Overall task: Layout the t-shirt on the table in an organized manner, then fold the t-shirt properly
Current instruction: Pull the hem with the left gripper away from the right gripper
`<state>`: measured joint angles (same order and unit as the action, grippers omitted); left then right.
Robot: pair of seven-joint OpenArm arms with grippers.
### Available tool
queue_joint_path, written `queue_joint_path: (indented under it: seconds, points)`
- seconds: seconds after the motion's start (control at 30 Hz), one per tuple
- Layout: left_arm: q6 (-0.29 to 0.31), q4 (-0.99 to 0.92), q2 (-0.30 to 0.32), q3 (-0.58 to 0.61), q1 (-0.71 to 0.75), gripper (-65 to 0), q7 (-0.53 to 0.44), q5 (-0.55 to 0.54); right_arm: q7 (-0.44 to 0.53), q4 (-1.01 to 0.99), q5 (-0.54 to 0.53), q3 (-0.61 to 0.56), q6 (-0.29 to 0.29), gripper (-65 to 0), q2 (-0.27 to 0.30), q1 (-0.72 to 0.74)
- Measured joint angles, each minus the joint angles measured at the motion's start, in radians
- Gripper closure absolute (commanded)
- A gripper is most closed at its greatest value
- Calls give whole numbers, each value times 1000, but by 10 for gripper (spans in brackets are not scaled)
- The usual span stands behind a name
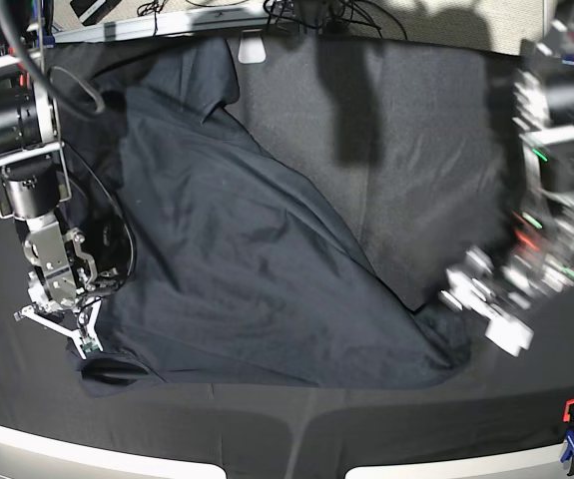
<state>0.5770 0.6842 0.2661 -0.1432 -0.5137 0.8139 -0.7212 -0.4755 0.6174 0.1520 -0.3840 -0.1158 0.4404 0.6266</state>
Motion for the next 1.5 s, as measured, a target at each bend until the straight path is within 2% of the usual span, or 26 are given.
queue_joint_path:
  seconds: [0.1,0.2,0.3,0.37,0.47,0.53,0.63,0.7,0.8,0.83,0.93,1.0,1.2,1.3,1.33,1.4,1.5]
  points:
    - [0,0,-51,0,-5,-285,-27,30,-2,0,0,0,0,-263,0,0]
    - [-78,0,-87,0,-5,-284,-119,113,-18,0,0,0,0,-263,0,0]
    - [-97,1,-116,0,-10,-262,-180,187,-25,0,0,0,0,-263,0,2]
    - [-98,1,-131,0,-10,-192,-207,203,-24,0,0,0,0,-263,-1,3]
    - [-93,1,-153,0,-7,0,-241,210,-24,0,0,0,0,-263,0,2]
    - [-85,1,-155,0,-11,0,-241,210,-24,0,0,0,0,-263,0,2]
    - [-83,23,-126,0,-16,0,-174,211,-23,0,1,0,0,-263,0,2]
    - [-77,65,-83,1,-12,0,-89,209,-23,0,10,0,0,-263,0,2]
    - [-77,162,-9,1,28,0,-29,204,-23,0,30,0,1,-263,0,2]
    - [-79,193,17,2,52,0,-21,204,-22,0,31,0,2,-263,1,2]
    - [-150,267,79,3,143,0,-24,199,-14,0,30,0,1,-263,0,2]
    - [-159,303,113,3,209,0,-30,183,-4,0,30,0,1,-263,0,2]
    - [-158,389,137,1,334,-1,-71,165,-9,22,31,0,0,-263,-4,2]
    - [-152,445,141,-4,387,-172,-84,160,-13,61,28,0,0,-263,-14,2]
    - [-151,464,141,-11,397,-195,-99,165,-12,76,21,0,0,-263,-18,2]
    - [-156,500,135,-35,414,-164,-137,182,-20,102,17,0,0,-262,-24,2]
    - [-168,537,115,-77,407,-7,-153,204,-47,133,16,0,0,-263,-31,2]
